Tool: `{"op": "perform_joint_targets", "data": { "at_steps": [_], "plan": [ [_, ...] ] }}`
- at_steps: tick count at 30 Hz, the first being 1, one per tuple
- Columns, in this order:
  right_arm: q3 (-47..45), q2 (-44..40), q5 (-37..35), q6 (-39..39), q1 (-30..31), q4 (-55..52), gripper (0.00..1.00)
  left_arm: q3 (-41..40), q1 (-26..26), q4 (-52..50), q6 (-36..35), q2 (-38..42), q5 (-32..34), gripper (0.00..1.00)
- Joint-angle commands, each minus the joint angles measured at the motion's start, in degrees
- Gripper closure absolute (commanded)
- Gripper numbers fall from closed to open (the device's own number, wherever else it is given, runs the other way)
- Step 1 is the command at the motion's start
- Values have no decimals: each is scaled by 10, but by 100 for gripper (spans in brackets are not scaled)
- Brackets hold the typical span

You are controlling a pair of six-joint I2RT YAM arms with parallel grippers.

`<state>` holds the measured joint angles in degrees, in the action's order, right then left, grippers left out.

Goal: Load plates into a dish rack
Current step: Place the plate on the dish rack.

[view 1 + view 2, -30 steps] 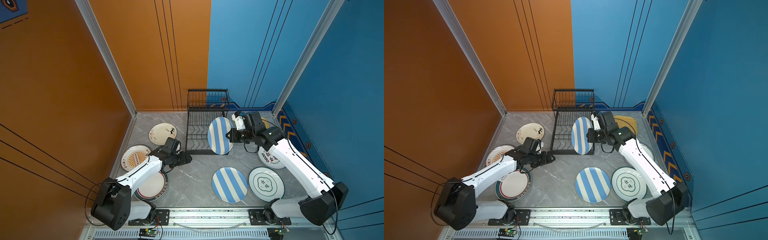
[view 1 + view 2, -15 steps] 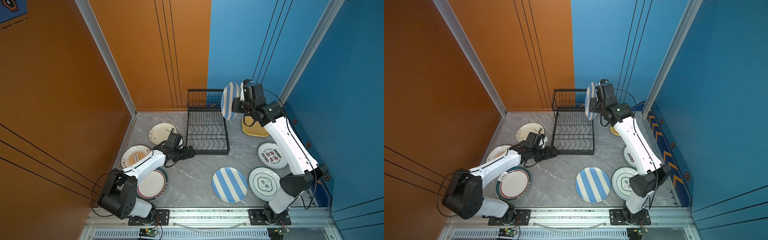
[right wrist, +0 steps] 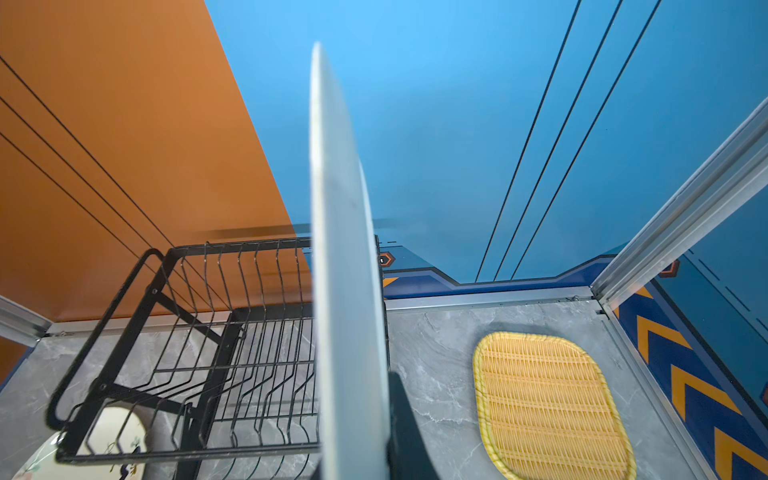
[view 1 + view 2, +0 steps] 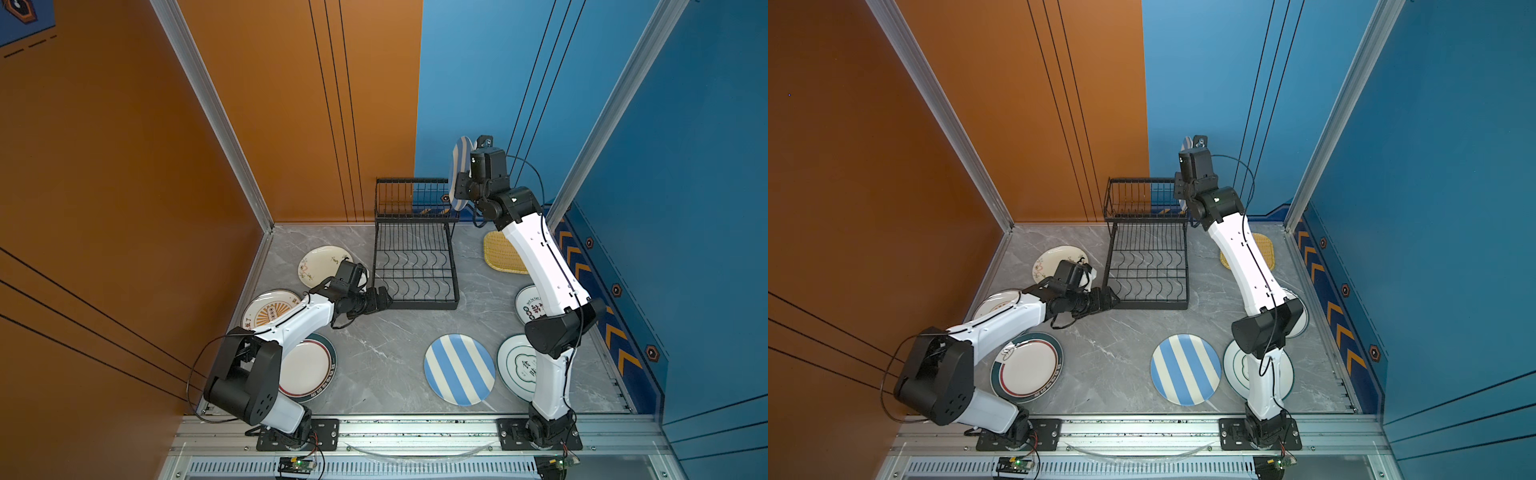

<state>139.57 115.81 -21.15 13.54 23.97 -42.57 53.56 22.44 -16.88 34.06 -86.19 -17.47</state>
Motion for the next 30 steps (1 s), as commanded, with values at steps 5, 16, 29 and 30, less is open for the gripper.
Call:
{"op": "perform_joint_targets", "data": {
  "at_steps": [5, 16, 29, 30],
  "plan": [
    [20, 46, -39, -38, -4, 60, 100, 20, -6, 11, -10, -18, -22, 3],
    [19, 90, -41, -27, -14, 67, 100, 20, -6, 13, -5, -21, -20, 1],
    [17, 91, -36, -20, -11, 58, 65, 7, -6, 13, 4, -10, -15, 1],
    [16, 88, -36, -20, -12, 56, 62, 6, -6, 13, 4, -10, -15, 1]
  ]
}}
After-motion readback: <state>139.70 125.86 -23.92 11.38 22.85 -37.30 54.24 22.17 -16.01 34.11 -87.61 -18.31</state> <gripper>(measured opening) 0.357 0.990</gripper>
